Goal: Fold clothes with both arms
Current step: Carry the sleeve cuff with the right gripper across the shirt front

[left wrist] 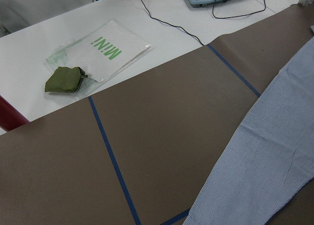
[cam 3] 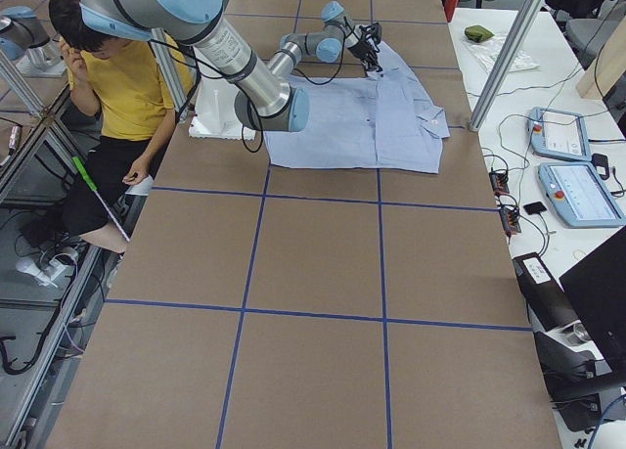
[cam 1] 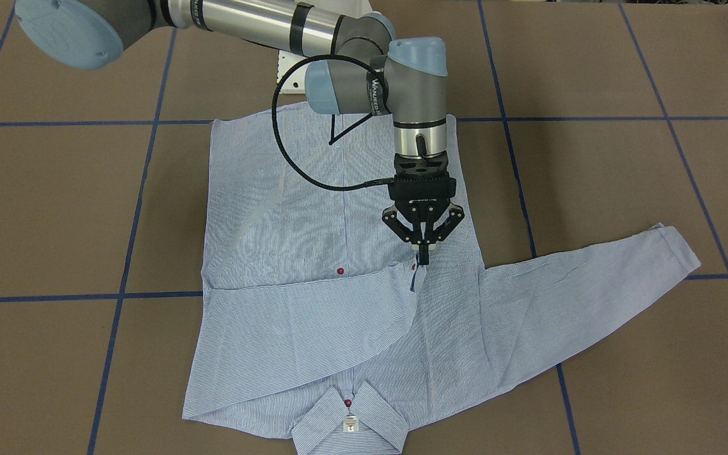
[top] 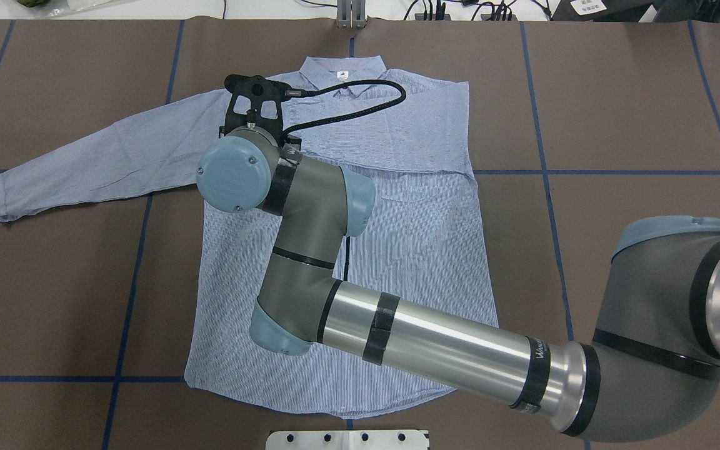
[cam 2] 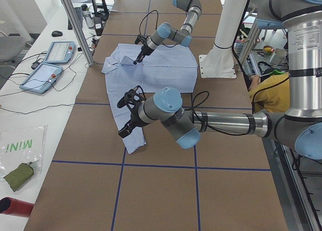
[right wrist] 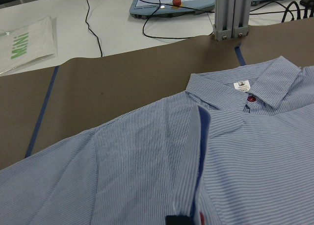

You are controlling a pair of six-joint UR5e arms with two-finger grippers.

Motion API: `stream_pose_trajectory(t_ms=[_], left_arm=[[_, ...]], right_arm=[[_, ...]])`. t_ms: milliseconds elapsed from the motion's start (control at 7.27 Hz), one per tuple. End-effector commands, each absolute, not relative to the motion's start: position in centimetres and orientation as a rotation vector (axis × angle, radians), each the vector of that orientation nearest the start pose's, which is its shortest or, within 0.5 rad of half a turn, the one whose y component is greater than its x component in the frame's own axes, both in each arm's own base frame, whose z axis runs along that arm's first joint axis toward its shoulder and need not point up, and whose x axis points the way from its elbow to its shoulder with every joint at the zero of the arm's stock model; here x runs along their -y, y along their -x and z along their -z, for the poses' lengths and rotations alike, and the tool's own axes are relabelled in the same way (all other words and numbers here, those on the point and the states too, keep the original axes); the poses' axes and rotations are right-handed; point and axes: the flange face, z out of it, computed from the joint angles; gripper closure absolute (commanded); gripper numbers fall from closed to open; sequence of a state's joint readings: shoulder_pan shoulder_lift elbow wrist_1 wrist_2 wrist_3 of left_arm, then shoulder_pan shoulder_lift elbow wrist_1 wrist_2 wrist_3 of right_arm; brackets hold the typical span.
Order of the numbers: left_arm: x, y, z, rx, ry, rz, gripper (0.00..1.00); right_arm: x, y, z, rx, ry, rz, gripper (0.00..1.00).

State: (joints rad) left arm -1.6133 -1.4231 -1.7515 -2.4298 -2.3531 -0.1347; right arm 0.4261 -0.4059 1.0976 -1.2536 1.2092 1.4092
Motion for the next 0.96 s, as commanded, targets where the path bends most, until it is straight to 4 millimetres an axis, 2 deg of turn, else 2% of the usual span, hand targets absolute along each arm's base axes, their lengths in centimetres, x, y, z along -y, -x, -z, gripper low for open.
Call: stream_pose_trajectory(t_ms=[0, 138, 275, 413, 550, 688, 825], left_arm=[[44.4, 8.2, -54.2, -0.764, -0.797, -0.186, 0.0], [44.4, 8.2, -54.3, -0.764, -0.795, -0.185, 0.0], [44.4, 8.2, -54.3, -0.765, -0.795, -0.184, 0.0], [44.5, 8.1, -55.0, -0.768, -0.781, -0.179, 0.0], [44.7, 8.0, -54.9, -0.769, -0.781, -0.182, 0.0], [45.2, 6.9, -54.5, -0.771, -0.803, -0.215, 0.0], [45.1, 5.1, -54.6, -0.784, -0.834, -0.265, 0.0]], right_arm=[[48.8, 68.4, -1.9, 0.787, -0.554, -0.452, 0.01], [48.7, 67.9, 0.4, 0.735, -0.525, -0.44, 0.01], [48.7, 67.4, 1.9, 0.731, -0.509, -0.437, 0.01], [50.2, 66.1, 2.0, 0.734, -0.496, -0.45, 0.01], [53.9, 63.1, 1.2, 0.757, -0.396, -0.458, 0.0], [57.2, 59.6, 0.1, 0.789, -0.291, -0.451, 0.0], [58.7, 55.1, -2.8, 0.809, -0.3, -0.403, 0.0]])
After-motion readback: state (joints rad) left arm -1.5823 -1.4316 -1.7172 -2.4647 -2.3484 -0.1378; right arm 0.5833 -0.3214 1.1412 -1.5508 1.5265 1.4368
